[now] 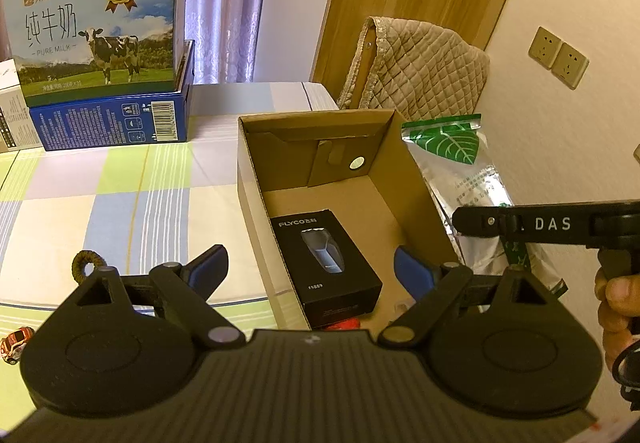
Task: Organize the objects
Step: 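Lower the silver tea bag into the cardboard box and open the right gripper, then move both open grippers back from the box over the table items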
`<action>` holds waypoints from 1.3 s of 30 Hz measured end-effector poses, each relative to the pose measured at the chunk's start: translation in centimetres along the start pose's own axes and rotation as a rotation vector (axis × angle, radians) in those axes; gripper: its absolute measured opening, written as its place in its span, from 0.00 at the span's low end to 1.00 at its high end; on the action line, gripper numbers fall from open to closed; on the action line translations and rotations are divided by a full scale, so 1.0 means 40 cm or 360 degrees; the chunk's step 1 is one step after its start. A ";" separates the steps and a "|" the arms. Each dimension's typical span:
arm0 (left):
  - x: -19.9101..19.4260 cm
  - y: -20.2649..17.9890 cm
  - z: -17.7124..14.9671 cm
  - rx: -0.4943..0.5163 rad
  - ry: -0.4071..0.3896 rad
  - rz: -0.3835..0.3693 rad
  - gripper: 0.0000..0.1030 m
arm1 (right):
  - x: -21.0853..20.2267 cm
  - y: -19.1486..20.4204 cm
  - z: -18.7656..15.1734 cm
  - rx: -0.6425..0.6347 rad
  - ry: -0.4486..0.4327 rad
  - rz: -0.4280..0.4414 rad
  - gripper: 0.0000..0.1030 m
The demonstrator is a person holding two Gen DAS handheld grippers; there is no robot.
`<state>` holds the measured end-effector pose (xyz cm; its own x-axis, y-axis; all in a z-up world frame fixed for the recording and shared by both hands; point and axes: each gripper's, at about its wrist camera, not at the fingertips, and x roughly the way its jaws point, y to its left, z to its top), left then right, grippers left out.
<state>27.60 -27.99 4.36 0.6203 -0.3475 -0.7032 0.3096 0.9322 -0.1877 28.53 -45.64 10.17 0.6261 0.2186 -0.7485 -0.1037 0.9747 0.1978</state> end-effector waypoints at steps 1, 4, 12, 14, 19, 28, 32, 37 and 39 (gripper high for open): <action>0.000 0.002 0.000 -0.0003 -0.0001 -0.0001 0.85 | 0.003 -0.001 0.003 0.0008 -0.0014 0.0008 0.44; 0.000 0.006 -0.005 -0.0007 -0.0001 0.0001 0.85 | 0.001 -0.010 0.012 0.0036 -0.0136 0.0094 0.55; 0.000 0.029 -0.013 -0.0026 0.0015 0.0018 0.85 | 0.006 -0.020 0.009 0.0075 -0.0112 0.0072 0.65; 0.000 0.032 -0.016 -0.0024 0.0017 0.0020 0.85 | 0.005 -0.021 -0.001 0.0083 -0.0096 0.0071 0.65; -0.009 0.032 -0.021 -0.0022 0.0017 0.0018 0.85 | -0.007 -0.020 -0.019 0.0085 -0.0075 0.0066 0.65; -0.061 0.028 -0.028 -0.0009 -0.0008 0.0028 0.87 | -0.069 -0.003 -0.028 0.0091 -0.0095 0.0076 0.65; -0.097 0.031 -0.039 -0.0009 -0.0011 0.0039 0.89 | -0.107 0.012 -0.048 0.0077 -0.0084 0.0062 0.65; -0.159 0.029 -0.059 -0.0026 -0.0036 0.0040 0.94 | -0.158 0.032 -0.090 0.0057 -0.0059 0.0037 0.65; -0.185 0.022 -0.070 -0.0014 -0.0050 0.0037 0.96 | -0.183 0.040 -0.112 0.0060 -0.0062 0.0038 0.65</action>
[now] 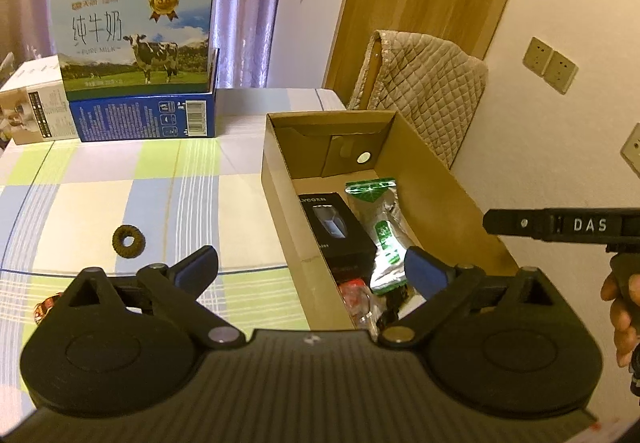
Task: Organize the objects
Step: 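Move both open grippers back from the box over the table items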
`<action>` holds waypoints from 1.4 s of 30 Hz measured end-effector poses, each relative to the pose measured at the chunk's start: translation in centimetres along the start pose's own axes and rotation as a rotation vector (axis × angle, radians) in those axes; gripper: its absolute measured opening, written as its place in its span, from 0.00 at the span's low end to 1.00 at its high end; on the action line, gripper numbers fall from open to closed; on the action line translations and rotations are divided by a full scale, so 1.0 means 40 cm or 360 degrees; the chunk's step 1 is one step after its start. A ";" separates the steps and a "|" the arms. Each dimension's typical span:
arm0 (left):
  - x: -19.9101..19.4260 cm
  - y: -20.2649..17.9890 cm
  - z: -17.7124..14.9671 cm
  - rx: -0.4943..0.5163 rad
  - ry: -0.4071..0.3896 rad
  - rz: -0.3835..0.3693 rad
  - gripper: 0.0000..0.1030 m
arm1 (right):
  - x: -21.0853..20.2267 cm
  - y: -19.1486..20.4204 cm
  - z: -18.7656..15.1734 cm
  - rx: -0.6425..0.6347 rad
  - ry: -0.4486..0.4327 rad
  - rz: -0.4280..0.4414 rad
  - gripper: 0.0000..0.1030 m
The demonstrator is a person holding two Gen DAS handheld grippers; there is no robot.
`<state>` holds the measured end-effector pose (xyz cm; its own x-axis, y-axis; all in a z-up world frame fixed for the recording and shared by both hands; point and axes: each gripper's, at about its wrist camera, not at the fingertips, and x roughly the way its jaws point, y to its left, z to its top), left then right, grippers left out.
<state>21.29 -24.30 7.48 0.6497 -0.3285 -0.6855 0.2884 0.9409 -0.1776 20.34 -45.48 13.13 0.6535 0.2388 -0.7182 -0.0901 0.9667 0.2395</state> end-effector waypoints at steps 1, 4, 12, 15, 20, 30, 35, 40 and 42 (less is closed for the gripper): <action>-0.014 -0.003 -0.006 0.0003 -0.0008 0.0000 0.97 | -0.012 0.002 -0.010 0.0006 -0.0002 0.0004 0.65; -0.054 -0.015 -0.026 0.0016 -0.0029 -0.0003 0.99 | -0.046 0.012 -0.036 0.0010 0.0001 0.0009 0.65; -0.154 -0.035 -0.101 0.0013 -0.0063 -0.0048 0.99 | -0.162 0.039 -0.120 0.0010 -0.0044 -0.0026 0.65; -0.191 -0.030 -0.134 -0.0010 -0.0069 -0.0054 0.99 | -0.208 0.056 -0.156 0.0004 -0.0081 -0.0045 0.65; -0.252 -0.014 -0.195 -0.0009 -0.0069 -0.0046 0.99 | -0.277 0.084 -0.223 0.0057 -0.0153 -0.0041 0.65; -0.352 0.051 -0.295 0.0040 -0.0049 0.0023 0.99 | -0.319 0.135 -0.350 0.0099 -0.0175 -0.0059 0.65; -0.364 0.103 -0.337 -0.0009 -0.0016 0.0085 0.99 | -0.290 0.178 -0.387 0.0061 -0.0114 -0.0009 0.65; -0.371 0.158 -0.359 -0.0039 -0.0011 0.0189 0.99 | -0.246 0.243 -0.400 -0.0020 -0.0071 0.0058 0.65; -0.373 0.183 -0.366 -0.0062 -0.0007 0.0221 0.99 | -0.224 0.271 -0.404 -0.0043 -0.0052 0.0091 0.65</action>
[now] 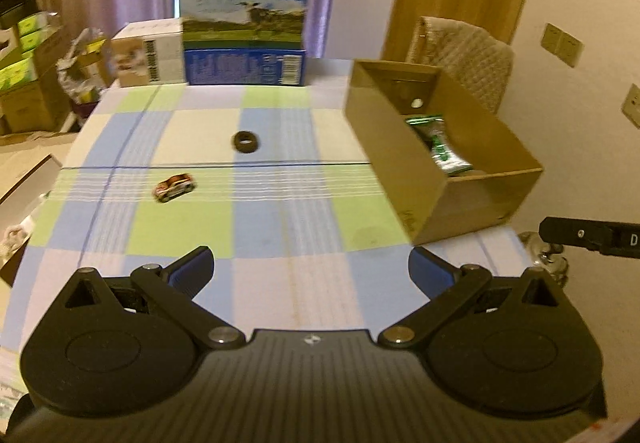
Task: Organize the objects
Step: 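Move both open grippers back from the box over the table items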
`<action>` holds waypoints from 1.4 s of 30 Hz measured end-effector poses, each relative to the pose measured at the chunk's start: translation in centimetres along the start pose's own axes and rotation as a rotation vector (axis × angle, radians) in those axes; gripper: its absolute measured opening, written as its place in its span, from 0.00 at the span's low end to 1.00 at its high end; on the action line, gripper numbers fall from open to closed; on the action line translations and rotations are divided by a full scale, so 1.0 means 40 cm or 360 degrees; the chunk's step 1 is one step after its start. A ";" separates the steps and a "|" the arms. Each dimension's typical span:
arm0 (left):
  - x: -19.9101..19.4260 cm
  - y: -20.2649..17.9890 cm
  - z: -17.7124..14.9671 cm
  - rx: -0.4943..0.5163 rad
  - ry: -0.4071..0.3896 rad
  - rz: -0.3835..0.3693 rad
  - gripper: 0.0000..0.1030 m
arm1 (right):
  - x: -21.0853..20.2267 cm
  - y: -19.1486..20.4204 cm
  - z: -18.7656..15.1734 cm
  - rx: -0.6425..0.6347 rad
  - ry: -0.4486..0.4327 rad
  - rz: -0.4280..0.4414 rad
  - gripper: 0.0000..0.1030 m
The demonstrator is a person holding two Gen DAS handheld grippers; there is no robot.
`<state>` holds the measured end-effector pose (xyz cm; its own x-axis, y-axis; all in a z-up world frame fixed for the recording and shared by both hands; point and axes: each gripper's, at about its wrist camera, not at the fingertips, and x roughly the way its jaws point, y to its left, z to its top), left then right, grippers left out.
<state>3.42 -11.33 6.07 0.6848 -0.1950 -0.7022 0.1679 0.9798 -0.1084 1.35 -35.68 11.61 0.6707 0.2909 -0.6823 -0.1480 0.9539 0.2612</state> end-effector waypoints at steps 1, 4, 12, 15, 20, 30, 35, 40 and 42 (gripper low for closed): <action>0.000 0.010 -0.002 -0.0009 0.0004 0.0015 0.99 | 0.011 0.015 -0.001 -0.0018 0.0006 0.0016 0.65; 0.003 0.040 -0.010 -0.0034 0.0012 0.0054 0.99 | 0.035 0.051 -0.008 -0.0050 0.0014 0.0058 0.65; 0.002 0.101 -0.027 -0.0092 0.0027 0.0110 0.99 | 0.095 0.129 -0.003 -0.0127 0.0040 0.0125 0.65; 0.004 0.124 -0.032 -0.0124 0.0031 0.0127 0.99 | 0.114 0.154 0.000 -0.0155 0.0050 0.0148 0.65; 0.014 0.162 -0.036 -0.0140 0.0050 0.0150 0.99 | 0.155 0.199 0.004 -0.0193 0.0057 0.0182 0.65; 0.063 0.246 -0.019 -0.0190 0.0062 0.0189 0.99 | 0.261 0.260 0.019 -0.0267 0.0094 0.0215 0.65; 0.104 0.292 0.004 -0.0174 0.0030 0.0204 0.99 | 0.319 0.276 0.030 -0.0298 0.0101 0.0223 0.65; 0.165 0.337 0.038 -0.0119 -0.0003 0.0224 0.99 | 0.396 0.283 0.049 -0.0314 0.0113 0.0216 0.65; 0.195 0.352 0.049 -0.0088 -0.0005 0.0239 0.99 | 0.428 0.289 0.056 -0.0342 0.0114 0.0216 0.65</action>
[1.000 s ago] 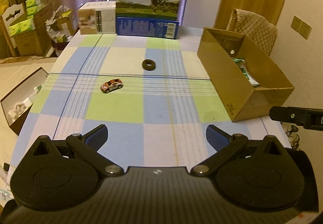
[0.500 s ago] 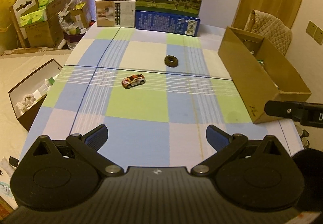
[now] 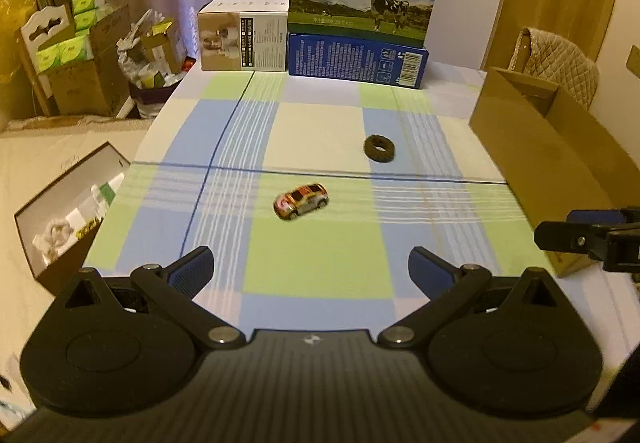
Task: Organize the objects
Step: 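Move both open grippers back from the box over the table items, then approach the toy car with the left gripper and the hair tie with the right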
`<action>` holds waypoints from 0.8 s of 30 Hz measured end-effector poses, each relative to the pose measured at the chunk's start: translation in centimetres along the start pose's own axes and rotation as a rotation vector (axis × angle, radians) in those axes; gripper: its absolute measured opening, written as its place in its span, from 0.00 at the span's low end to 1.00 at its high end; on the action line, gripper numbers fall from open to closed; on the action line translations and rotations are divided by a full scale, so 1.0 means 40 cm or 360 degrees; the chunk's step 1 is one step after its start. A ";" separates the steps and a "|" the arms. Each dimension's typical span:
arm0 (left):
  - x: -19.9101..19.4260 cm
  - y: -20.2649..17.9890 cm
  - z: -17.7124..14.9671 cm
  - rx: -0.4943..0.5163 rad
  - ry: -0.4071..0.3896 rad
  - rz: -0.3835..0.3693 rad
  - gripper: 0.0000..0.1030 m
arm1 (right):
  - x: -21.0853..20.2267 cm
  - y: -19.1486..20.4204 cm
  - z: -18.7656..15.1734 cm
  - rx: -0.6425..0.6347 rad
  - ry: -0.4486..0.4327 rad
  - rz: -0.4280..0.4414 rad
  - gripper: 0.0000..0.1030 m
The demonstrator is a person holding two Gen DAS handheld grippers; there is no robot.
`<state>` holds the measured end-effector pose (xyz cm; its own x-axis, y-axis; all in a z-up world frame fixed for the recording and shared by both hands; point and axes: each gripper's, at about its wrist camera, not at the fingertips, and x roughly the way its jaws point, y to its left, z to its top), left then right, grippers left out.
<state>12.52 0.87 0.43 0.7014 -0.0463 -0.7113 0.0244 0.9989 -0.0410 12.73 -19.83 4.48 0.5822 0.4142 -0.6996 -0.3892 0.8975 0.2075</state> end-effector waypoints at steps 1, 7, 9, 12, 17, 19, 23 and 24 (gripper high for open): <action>0.017 0.003 0.005 0.0017 0.0001 0.0020 0.99 | 0.016 0.000 0.005 -0.0015 0.0002 -0.0005 0.65; 0.111 0.023 0.042 -0.0002 0.0022 0.0060 0.99 | 0.106 -0.014 0.032 -0.0090 -0.0018 -0.0028 0.65; 0.140 0.031 0.048 -0.0065 0.0012 0.0083 0.99 | 0.129 -0.019 0.041 -0.0107 -0.0032 -0.0039 0.65; 0.182 0.035 0.048 -0.0129 -0.0004 0.0122 0.99 | 0.168 -0.032 0.062 -0.0139 -0.0044 -0.0044 0.65; 0.251 0.031 0.045 -0.0237 0.0000 0.0170 0.99 | 0.236 -0.047 0.100 -0.0203 -0.0051 -0.0031 0.65; 0.272 0.028 0.047 -0.0296 -0.0013 0.0166 0.99 | 0.262 -0.053 0.116 -0.0244 -0.0072 -0.0034 0.65; 0.321 0.012 0.055 -0.0360 -0.0027 0.0180 0.99 | 0.323 -0.075 0.140 -0.0285 -0.0072 -0.0027 0.65; 0.334 0.009 0.058 -0.0366 -0.0033 0.0195 0.99 | 0.338 -0.079 0.142 -0.0288 -0.0067 -0.0023 0.65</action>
<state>23.56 0.63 -7.45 0.7034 0.0776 -0.7065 -0.2228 0.9680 -0.1156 25.88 -16.20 -1.73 0.6164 0.4111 -0.6716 -0.5008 0.8629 0.0685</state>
